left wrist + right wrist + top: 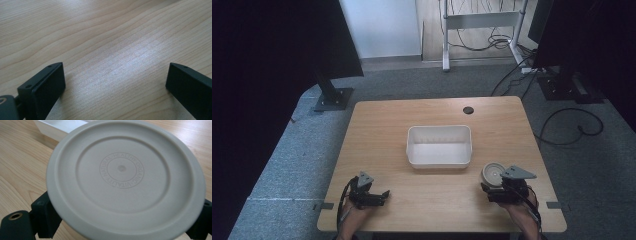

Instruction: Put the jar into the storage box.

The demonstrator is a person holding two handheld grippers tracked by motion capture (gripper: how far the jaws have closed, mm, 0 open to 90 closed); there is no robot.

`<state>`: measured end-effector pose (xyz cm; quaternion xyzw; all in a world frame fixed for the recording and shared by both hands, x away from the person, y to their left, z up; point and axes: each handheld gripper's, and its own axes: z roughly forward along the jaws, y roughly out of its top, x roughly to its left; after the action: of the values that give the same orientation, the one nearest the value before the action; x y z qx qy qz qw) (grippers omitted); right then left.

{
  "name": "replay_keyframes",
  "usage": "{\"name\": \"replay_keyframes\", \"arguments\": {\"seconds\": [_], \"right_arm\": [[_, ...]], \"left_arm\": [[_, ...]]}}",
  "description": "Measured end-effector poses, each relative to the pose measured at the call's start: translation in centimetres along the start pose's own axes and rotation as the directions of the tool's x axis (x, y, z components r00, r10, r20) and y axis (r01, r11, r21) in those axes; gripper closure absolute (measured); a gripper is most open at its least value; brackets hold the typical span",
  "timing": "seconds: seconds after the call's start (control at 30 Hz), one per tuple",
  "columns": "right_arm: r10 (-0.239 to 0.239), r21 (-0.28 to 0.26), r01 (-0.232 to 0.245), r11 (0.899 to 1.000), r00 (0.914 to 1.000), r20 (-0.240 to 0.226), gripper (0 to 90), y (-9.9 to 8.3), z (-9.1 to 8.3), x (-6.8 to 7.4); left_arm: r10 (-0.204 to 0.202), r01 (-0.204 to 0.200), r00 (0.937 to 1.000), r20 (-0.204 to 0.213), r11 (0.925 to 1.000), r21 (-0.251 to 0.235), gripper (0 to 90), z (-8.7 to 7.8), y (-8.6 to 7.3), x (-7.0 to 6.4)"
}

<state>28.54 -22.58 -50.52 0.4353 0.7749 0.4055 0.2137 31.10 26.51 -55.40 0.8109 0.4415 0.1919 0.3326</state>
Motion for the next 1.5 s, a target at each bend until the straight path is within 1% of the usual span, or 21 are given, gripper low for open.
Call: {"name": "replay_keyframes", "arguments": {"seconds": [0.3,0.57,0.7,0.73,0.77,0.8,0.87,1.03,1.27,1.3,1.5], "right_arm": [[-0.02,-0.007,0.02,1.0,0.9995,-0.024,9.6,0.9,0.8,1.0],[-0.036,-0.004,0.036,0.999,0.9985,-0.042,9.6,1.4,1.7,1.9],[-0.046,-0.007,0.046,0.999,0.9977,-0.05,9.6,1.6,2.1,2.4],[-0.051,-0.01,0.051,0.999,0.9971,-0.057,9.6,1.7,2.4,2.9],[-0.051,-0.01,0.051,0.999,0.9971,-0.057,9.6,1.7,2.4,2.9],[-0.057,-0.009,0.057,0.998,0.9962,-0.065,9.6,1.8,2.7,3.2],[-0.061,-0.009,0.061,0.998,0.9958,-0.068,9.6,1.9,2.8,3.4],[-0.073,-0.014,0.072,0.997,0.9932,-0.09,9.6,2.3,3.5,4.4],[-0.087,-0.024,0.084,0.996,0.9899,-0.112,9.6,2.9,4.1,5.3],[-0.087,-0.026,0.084,0.996,0.9888,-0.122,9.6,3.2,4.4,5.6],[-0.104,-0.024,0.101,0.995,0.9849,-0.139,9.6,3.8,5.3,6.2]], "left_arm": [[0.0,0.0,1.0,0.0,1.0,0.0,2.2,0.0,0.0,0.0],[0.0,0.0,1.0,0.0,1.0,0.0,2.2,0.0,0.0,0.0],[0.0,0.0,1.0,0.0,1.0,0.0,2.2,0.0,0.0,0.0],[0.0,0.0,1.0,0.0,1.0,0.0,2.2,0.0,0.0,0.0],[0.0,0.0,1.0,0.0,1.0,0.0,2.2,0.0,0.0,0.0],[0.0,0.0,1.0,0.0,1.0,0.0,2.2,0.0,0.0,0.0],[0.0,0.0,1.0,0.0,1.0,0.0,2.2,0.0,0.0,0.0],[0.0,0.0,1.0,0.0,1.0,0.0,2.2,0.0,0.0,0.0],[0.0,0.0,1.0,0.0,1.0,0.0,2.2,0.0,0.0,0.0],[0.0,0.0,1.0,0.0,1.0,0.0,2.2,0.0,0.0,0.0],[0.0,0.0,1.0,0.0,1.0,0.0,2.2,0.0,0.0,0.0]]}}
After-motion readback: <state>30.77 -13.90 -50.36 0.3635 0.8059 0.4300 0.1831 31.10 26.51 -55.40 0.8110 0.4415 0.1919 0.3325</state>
